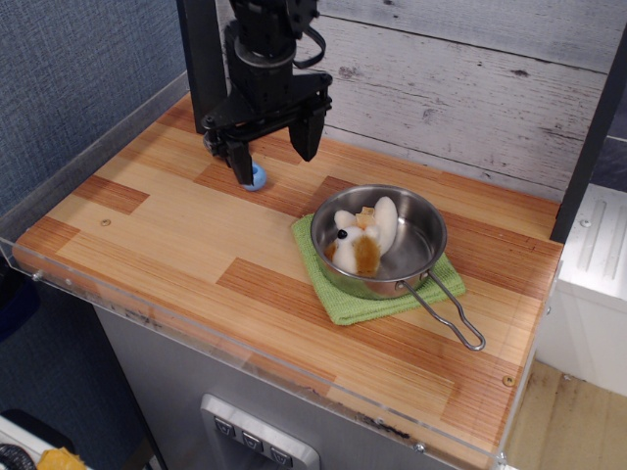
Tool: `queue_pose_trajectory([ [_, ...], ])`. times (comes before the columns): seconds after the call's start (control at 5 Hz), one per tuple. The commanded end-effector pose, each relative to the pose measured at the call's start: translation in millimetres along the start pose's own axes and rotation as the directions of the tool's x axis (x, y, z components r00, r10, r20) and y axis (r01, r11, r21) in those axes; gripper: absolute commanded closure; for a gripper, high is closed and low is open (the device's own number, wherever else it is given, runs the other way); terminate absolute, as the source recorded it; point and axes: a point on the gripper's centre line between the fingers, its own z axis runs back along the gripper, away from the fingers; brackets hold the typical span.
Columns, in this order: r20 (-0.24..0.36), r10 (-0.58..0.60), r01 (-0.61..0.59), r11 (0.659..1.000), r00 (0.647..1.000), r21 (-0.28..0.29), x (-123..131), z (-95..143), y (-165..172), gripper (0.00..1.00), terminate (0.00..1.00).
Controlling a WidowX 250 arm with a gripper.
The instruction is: Move the scoop at the edge of the table.
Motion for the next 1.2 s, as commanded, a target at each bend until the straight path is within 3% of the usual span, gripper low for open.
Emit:
queue_pose_trajectory([
  [0.0,0.027,0.002,-0.002,1.000,1.000,-0.006,18,-13,-11,0.00,0.00],
  [0.8,0.018,-0.015,0.014,0.999,1.000,0.049,26,-39,3,0.00,0.00],
  [1.0,0.022,-0.035,0.033,0.998,0.999,0.060,24,-42,4,1.00,0.00],
])
